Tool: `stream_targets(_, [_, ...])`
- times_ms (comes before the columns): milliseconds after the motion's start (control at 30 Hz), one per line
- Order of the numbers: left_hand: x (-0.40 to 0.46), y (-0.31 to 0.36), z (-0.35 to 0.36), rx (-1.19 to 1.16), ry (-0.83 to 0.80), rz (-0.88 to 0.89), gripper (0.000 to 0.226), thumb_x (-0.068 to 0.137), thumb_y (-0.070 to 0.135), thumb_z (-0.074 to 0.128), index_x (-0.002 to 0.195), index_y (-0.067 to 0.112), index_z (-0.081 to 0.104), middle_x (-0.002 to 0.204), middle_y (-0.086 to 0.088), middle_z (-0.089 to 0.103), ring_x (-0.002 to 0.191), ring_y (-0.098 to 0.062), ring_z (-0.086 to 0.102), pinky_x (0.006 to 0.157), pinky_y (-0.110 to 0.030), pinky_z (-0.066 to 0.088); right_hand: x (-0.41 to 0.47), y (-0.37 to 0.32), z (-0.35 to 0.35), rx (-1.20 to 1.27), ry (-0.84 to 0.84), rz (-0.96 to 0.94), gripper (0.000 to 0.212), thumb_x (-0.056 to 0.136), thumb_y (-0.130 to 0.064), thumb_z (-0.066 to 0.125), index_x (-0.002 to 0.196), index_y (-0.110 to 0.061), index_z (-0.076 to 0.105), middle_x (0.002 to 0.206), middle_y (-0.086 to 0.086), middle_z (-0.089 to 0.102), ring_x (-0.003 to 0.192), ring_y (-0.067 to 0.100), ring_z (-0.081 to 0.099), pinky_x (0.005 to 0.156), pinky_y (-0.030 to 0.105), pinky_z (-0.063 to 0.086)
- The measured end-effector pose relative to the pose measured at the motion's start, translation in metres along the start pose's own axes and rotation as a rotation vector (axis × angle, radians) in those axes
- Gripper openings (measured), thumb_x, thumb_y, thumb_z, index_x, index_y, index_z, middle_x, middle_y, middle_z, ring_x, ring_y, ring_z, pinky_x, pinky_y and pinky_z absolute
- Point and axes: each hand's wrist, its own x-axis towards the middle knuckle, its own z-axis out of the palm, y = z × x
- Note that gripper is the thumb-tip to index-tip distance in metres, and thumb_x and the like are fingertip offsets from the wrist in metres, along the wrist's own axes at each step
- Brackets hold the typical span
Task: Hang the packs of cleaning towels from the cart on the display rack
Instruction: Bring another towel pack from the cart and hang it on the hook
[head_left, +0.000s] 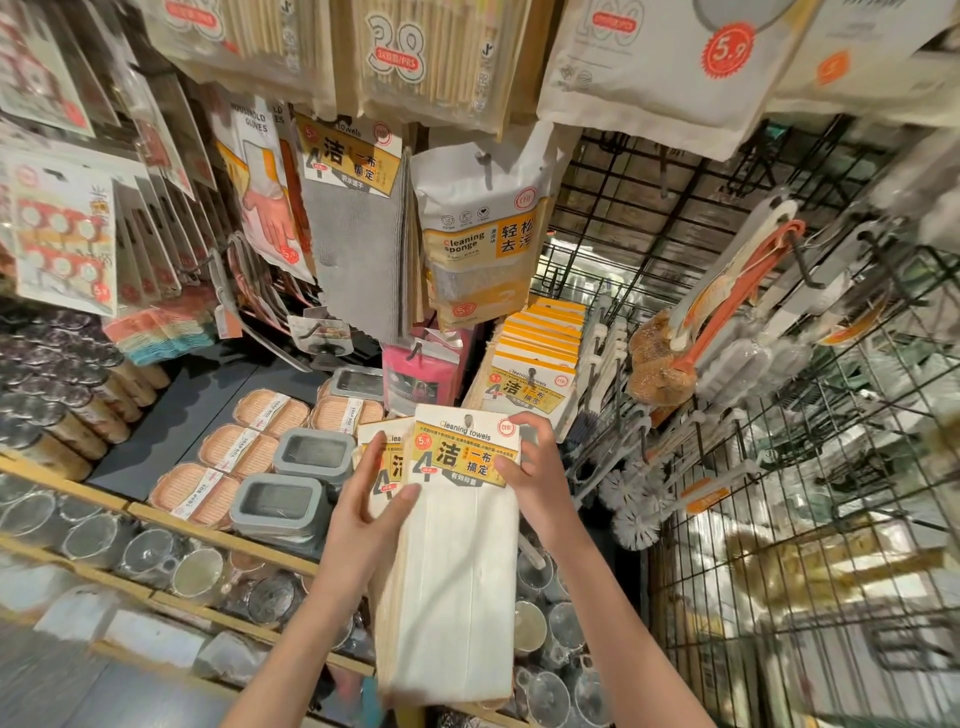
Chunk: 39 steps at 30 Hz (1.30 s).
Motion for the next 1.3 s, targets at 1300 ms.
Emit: stream_targets(1300, [0.012,-0.012,-0.011,0.118,0.097,-0.013,0.070,0.093,-0.002,0.055,0.137,0.050,0.037,0.130,0.042,0.039,0.110,0.034,0.036,0.113,-0.028,0.027,0.091,0.022,-0.044,-0.397,0.186,-0.063,0.039,0.085,0.010,0.053,0.121,-0.007,0.057,0.126,0.014,0.045,0.125,0.027,0.030,0.094,0.019,0.027])
